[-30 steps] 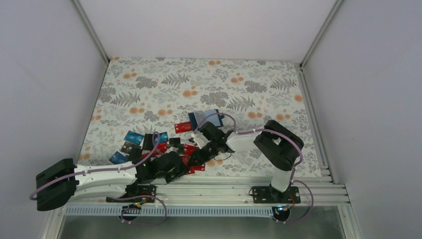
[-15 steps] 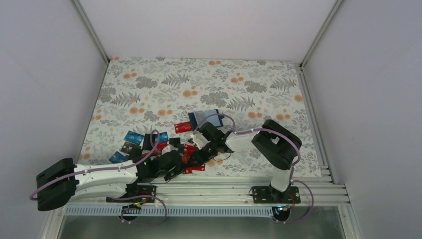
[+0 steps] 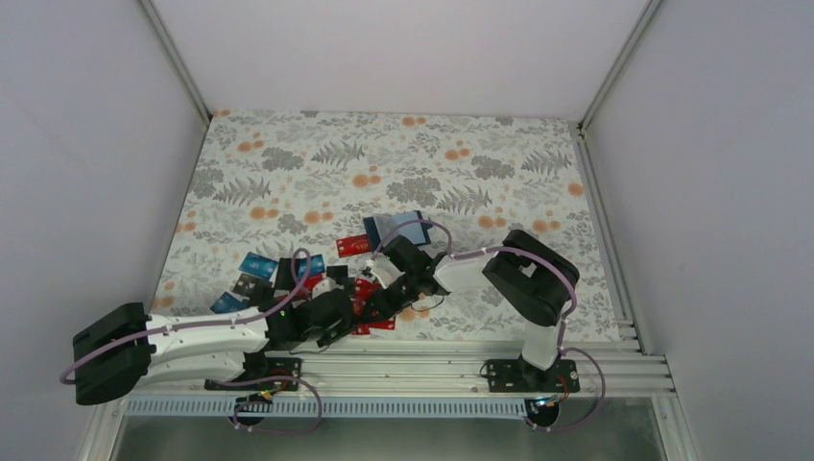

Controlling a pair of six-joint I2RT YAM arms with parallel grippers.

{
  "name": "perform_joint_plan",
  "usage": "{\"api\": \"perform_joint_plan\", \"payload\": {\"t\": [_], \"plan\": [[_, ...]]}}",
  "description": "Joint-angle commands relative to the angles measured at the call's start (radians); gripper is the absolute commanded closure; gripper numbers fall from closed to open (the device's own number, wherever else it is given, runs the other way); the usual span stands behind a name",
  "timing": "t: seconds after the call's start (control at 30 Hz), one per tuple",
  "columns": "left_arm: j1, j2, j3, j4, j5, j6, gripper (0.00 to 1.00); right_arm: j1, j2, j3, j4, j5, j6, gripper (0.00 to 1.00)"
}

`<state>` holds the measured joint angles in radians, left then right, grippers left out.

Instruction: Put the credit cards into the card holder

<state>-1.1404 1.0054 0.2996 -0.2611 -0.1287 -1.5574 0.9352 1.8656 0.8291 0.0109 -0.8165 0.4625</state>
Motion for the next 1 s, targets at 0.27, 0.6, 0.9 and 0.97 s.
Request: {"api": "perform_joint_plan", "payload": {"t": [0.27,0.6,0.9,0.97], "plan": [[0.001,0.048,0.141,-0.11,-0.079,0.058,0.98,0.013,-0.028,0.021,-0.142,0.108,-0.038,0.7],[-0.011,0.123,0.5,-0.295,-0.188,0.323,0.98,-0.222,-0.329,0.13,-0.333,0.117,-0.081,0.61],[0.222,0.281,0.703,-0.136,0.027,0.622,0.98,-0.489,-0.326,0.167,-0.297,0.141,-0.058,0.58],[0.273,0.356,0.757,-0.109,0.084,0.665,0.98,-0.516,-0.284,0.189,-0.281,0.128,-0.056,0.6]]}}
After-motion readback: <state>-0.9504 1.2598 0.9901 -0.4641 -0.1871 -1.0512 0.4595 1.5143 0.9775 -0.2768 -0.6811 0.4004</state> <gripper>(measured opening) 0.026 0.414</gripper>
